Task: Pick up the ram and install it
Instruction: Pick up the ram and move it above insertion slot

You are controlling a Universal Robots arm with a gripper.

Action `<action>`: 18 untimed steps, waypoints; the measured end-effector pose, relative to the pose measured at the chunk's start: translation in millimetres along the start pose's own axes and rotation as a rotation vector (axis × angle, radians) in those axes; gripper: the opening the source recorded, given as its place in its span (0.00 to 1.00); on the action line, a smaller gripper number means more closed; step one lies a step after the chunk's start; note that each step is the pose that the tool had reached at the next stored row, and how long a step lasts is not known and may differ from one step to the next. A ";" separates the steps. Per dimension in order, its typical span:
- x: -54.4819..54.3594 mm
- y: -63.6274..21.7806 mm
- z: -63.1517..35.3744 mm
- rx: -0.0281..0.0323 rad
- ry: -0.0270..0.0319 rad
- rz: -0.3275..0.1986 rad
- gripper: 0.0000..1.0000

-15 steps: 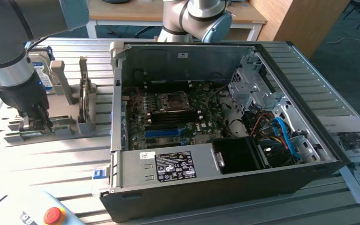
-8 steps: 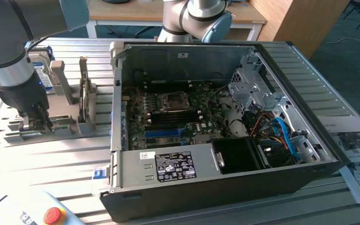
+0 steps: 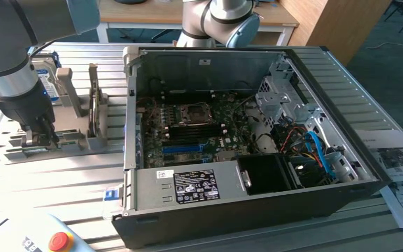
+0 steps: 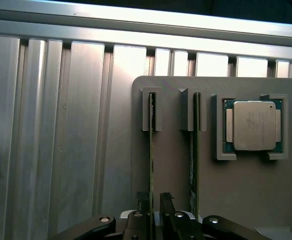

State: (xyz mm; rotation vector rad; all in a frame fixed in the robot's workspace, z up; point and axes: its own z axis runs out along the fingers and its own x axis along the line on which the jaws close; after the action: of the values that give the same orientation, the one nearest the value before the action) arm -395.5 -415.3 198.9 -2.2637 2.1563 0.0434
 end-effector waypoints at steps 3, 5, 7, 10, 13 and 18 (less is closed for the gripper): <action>0.1 0.0 0.0 0.0000 0.0004 0.000 0.21; 0.0 0.0 0.0 0.0000 0.0002 0.000 0.12; 0.0 0.0 0.0 0.0000 0.0001 0.000 0.12; 0.0 0.0 0.0 0.0000 0.0001 0.000 0.12; 0.0 0.0 0.0 0.0000 0.0001 0.000 0.12; 0.0 0.0 0.0 0.0000 0.0001 0.000 0.12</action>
State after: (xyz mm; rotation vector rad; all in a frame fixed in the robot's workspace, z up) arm -395.5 -415.2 198.9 -2.2637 2.1564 0.0432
